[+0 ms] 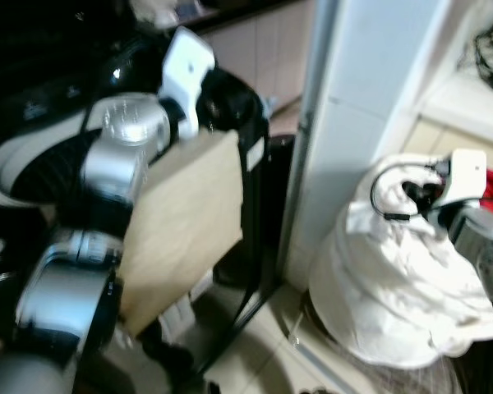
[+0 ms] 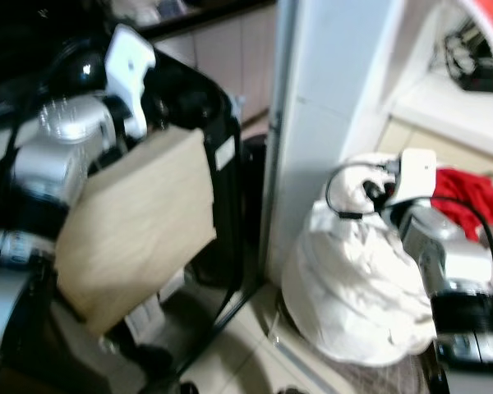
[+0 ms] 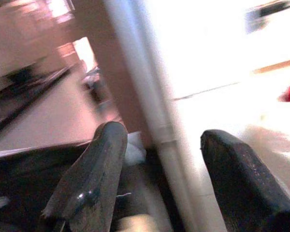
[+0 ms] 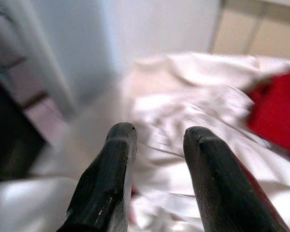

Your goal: Clothes washing

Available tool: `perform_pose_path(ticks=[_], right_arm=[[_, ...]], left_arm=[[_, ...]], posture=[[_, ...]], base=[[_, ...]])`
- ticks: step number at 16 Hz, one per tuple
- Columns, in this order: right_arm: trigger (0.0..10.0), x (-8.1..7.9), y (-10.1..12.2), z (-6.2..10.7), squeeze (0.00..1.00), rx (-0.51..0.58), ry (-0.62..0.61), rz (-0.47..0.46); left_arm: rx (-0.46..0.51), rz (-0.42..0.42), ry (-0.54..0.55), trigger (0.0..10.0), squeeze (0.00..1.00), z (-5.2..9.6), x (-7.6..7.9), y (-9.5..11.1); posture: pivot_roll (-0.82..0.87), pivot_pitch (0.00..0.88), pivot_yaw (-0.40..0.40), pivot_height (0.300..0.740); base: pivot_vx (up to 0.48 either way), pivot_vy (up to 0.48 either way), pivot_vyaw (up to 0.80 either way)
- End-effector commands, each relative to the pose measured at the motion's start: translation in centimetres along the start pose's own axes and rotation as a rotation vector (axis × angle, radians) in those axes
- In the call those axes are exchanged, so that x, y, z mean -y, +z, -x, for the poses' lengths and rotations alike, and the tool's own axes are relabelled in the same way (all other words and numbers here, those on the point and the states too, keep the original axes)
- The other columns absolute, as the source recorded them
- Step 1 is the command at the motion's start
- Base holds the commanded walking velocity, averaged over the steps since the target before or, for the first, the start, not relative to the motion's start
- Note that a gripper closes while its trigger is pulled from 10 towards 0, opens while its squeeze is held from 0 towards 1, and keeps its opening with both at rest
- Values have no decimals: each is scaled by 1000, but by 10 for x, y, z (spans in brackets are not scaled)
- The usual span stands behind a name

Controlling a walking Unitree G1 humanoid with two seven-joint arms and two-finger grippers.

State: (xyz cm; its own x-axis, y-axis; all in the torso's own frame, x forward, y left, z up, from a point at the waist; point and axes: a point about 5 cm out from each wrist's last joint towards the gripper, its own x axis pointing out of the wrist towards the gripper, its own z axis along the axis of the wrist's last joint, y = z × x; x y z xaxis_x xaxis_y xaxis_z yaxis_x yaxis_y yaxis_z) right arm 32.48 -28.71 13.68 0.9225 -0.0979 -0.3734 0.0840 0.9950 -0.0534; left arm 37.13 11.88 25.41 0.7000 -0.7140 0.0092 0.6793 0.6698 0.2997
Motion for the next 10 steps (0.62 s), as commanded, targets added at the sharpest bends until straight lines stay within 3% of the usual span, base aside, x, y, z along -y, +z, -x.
perform_pose_path(ticks=[1,3,5,9,10], right_arm=[[10000,9,-5,-7,1000,-11,-34,95],[10000,13,-9,-11,1000,-17,-51,121],[10000,21,-20,-17,1000,-48,-78,178],[10000,34,-31,-18,1000,-83,-158,238],[10000,36,-40,-18,788,-122,-164,228]], left_arm=[[38,20,-144,10000,0,3,26,6],[39,31,-219,10000,0,9,42,4],[28,72,-301,10000,0,27,63,1],[-1,116,-371,10000,0,45,80,1],[-29,124,-426,10000,0,52,88,0]], posture=[[-93,36,93,740],[-82,44,98,740],[-66,52,101,740],[-39,62,114,740],[-37,59,119,740]], base=[[0,0,0],[0,0,0],[0,0,0],[0,0,0],[0,0,0]])
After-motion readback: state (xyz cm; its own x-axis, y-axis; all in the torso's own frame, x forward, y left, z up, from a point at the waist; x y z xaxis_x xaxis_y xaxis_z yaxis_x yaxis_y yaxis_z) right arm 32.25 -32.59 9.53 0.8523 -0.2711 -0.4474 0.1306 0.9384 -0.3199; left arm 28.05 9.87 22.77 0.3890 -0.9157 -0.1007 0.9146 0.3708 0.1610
